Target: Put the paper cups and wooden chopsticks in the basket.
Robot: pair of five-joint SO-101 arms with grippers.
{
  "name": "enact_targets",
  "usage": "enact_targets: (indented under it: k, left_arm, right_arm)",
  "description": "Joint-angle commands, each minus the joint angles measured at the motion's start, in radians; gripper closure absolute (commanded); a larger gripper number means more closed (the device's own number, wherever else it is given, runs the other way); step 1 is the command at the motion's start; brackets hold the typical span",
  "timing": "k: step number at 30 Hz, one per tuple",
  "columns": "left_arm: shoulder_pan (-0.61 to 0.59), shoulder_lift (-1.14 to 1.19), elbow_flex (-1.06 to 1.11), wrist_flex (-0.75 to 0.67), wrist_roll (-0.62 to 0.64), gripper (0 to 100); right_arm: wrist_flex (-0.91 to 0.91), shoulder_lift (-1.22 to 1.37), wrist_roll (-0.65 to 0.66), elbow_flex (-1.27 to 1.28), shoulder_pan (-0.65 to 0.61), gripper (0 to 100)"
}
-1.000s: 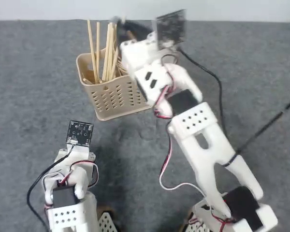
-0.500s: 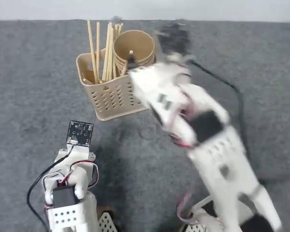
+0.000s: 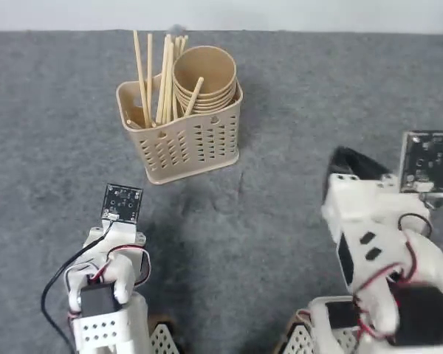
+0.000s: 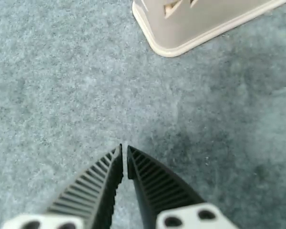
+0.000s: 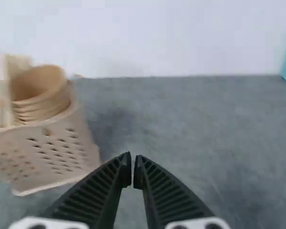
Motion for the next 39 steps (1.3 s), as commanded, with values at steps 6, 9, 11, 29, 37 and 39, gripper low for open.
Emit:
enact_targets:
  k: [6,9,11,29,37,39]
  left_arm:
    - [0.003,0.006,-0.002,0.002,-0.005,99]
    - [0.002,0.006,-0.002,0.002,-0.005,99]
    - [-0.002,0.006,-0.002,0.002,-0.005,99]
    - [-0.003,0.005,-0.002,0.002,-0.003,99]
    - [-0.003,0.005,-0.002,0.002,-0.005,99]
    - [0.002,0.005,-0.002,0.002,-0.005,99]
  right_arm:
    - [-0.321,-0.268,0.037,0.651,0.222,99.1]
    - [-0.392,-0.398,0.127,0.825,0.22,99.1]
    - [-0.446,-0.489,0.178,0.936,0.219,99.1]
    - [-0.088,-0.68,0.252,1.306,0.219,99.1]
    - [-0.088,-0.68,0.226,1.306,0.22,99.1]
    - [-0.088,-0.68,0.226,1.306,0.22,99.1]
